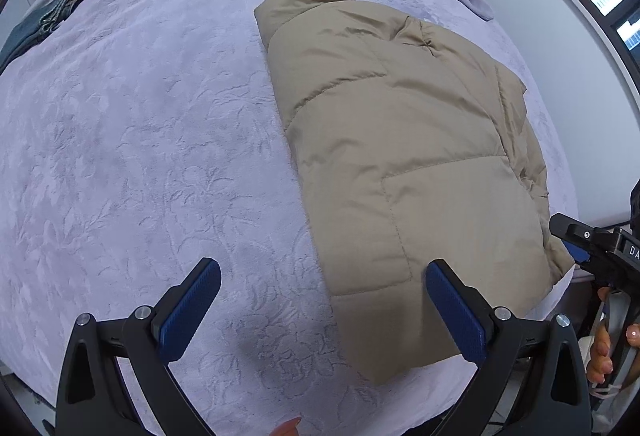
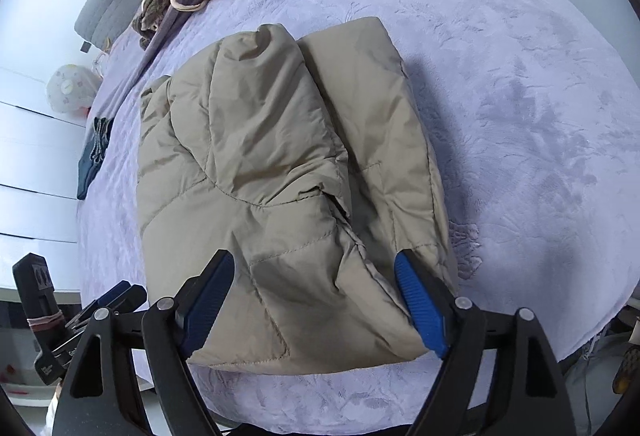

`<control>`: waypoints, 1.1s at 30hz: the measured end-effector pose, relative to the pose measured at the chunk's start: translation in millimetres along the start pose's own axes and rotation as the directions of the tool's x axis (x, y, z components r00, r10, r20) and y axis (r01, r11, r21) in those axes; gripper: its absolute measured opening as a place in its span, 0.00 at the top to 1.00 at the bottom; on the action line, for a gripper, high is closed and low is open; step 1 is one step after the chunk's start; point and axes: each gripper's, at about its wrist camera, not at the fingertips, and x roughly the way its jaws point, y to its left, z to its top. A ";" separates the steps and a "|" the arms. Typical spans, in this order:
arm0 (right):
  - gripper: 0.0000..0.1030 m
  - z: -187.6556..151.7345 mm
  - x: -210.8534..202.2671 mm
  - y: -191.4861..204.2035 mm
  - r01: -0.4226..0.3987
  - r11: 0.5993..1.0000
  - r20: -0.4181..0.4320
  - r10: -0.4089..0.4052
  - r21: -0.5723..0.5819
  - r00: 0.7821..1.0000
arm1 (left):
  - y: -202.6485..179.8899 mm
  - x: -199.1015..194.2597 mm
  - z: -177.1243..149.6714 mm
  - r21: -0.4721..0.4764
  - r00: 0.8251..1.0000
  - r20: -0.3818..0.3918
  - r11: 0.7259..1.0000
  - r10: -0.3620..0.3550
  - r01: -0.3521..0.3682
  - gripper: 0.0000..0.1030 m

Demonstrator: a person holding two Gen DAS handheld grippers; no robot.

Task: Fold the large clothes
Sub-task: 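Open both tools and position them at the folded jacket's edge, then grasp the jacket bundle edge with both tools and lift it over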

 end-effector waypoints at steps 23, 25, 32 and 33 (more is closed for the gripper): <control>0.18 34.9 -12.1 -2.7 0.038 0.999 0.003 -0.038 -0.020 0.999 | 18.5 1.1 27.4 -0.121 0.998 0.007 0.990 -0.069 0.070 0.00; 0.18 48.4 -8.5 -10.6 0.036 0.999 -0.008 -0.036 -0.027 0.999 | 15.8 6.0 34.6 -0.147 0.998 0.004 0.987 -0.069 0.069 0.00; 0.18 82.1 15.7 -42.3 -0.020 0.999 -0.089 0.018 -0.024 0.996 | 8.7 32.0 55.6 -0.190 0.994 -0.008 0.976 -0.111 0.107 0.00; 0.18 85.1 20.6 -48.3 -0.038 0.999 -0.102 0.036 -0.017 0.994 | 8.6 36.1 57.6 -0.198 0.991 -0.009 0.972 -0.130 0.126 0.00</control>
